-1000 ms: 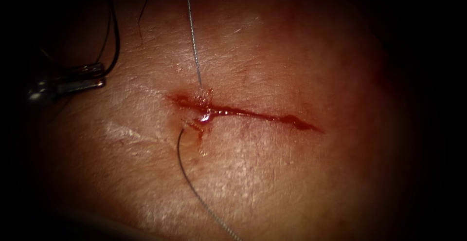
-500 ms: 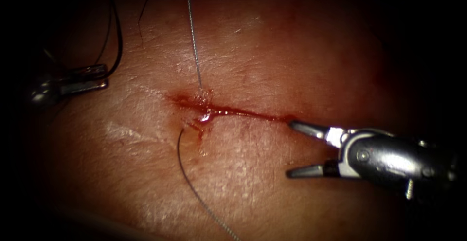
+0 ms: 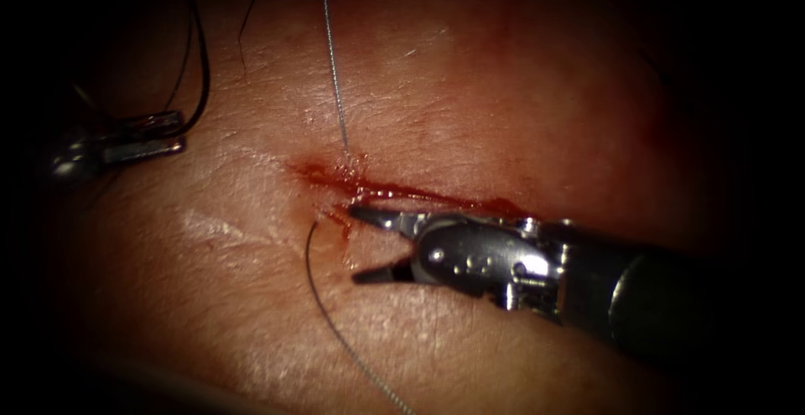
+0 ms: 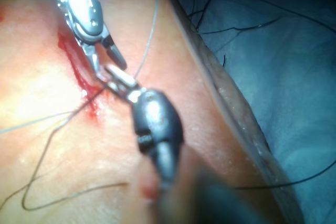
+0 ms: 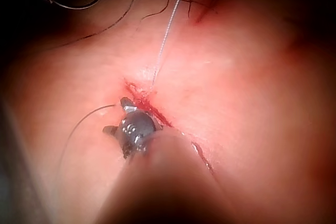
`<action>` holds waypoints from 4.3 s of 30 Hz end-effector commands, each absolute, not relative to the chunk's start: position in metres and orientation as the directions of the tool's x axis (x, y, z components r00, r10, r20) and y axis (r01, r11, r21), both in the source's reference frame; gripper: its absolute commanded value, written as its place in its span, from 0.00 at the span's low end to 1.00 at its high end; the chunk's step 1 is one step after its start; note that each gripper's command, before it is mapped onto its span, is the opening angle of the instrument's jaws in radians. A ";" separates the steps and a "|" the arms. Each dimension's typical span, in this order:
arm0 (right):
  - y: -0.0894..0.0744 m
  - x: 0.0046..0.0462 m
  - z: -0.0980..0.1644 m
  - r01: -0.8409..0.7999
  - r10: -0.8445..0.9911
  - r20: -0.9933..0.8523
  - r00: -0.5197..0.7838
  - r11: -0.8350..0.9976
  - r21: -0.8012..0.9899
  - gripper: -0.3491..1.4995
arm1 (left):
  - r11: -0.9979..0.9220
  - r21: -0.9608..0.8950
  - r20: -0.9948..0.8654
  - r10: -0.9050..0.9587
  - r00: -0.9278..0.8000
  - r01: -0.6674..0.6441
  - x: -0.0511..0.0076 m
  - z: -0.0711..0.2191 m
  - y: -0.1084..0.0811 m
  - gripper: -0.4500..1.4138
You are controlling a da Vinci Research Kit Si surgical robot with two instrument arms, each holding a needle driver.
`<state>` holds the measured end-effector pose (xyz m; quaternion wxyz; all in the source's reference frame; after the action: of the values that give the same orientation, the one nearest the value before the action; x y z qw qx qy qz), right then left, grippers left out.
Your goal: Wound Closure
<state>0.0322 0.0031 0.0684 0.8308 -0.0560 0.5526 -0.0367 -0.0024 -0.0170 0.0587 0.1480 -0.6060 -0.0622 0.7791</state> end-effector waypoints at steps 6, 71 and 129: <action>0.004 0.0372 0.070 0.018 -0.207 -0.891 0.403 0.976 -0.218 0.85 | -0.947 -0.280 -0.924 0.310 -0.224 -0.155 -0.0025 0.059 -0.018 0.00; -0.001 0.0039 0.045 -0.020 0.245 -0.957 0.158 0.969 0.245 0.90 | -0.947 -0.281 -0.924 0.310 -0.223 -0.154 -0.0027 0.059 -0.018 0.00; 0.000 0.0364 0.068 0.252 -0.290 -0.801 0.523 0.951 -0.179 0.00 | -0.947 -0.282 -0.924 0.311 -0.222 -0.152 -0.0025 0.059 -0.018 0.00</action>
<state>0.0351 0.0002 0.0668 0.8731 -0.0213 0.4617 -0.1550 -0.0025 -0.0172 0.0583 0.1481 -0.6067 -0.0635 0.7784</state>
